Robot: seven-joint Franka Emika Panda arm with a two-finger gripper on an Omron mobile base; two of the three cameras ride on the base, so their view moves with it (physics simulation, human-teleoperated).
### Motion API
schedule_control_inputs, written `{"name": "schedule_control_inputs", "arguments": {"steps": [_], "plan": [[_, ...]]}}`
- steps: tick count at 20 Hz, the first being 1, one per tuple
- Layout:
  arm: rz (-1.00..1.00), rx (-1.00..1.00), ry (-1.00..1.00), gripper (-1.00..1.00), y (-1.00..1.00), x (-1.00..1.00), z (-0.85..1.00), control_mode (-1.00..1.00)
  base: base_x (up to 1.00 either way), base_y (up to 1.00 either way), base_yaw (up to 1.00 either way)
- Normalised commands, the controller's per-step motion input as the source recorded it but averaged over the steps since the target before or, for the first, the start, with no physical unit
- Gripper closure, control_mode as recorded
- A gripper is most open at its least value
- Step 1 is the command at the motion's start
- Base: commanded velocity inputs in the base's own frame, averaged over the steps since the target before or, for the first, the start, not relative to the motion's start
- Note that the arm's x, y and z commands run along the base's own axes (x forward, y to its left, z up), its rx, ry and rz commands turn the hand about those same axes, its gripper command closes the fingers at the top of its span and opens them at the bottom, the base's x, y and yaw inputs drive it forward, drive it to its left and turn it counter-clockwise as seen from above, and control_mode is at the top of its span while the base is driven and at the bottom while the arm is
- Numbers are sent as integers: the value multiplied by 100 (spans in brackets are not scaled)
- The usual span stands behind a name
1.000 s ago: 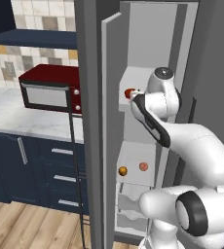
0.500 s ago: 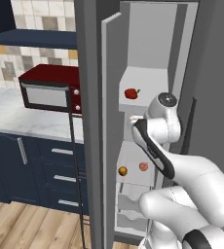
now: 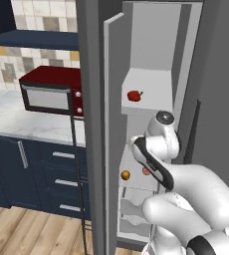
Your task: Take the sweet potato and bell pepper from the highest rack and move them to the second highest rack where the peach and mango are located, to maximize freezer space. Close the freezer door after rearranging.
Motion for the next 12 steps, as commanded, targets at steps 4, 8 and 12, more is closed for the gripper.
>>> {"name": "schedule_control_inputs", "arguments": {"steps": [4,8,12], "plan": [[10,-2,20,100,0,10,-54,-100,0,0,0],[9,-3,14,100,0,10,-60,-100,0,0,0],[7,-13,0,100,0,3,-83,-100,0,0,0]]}}
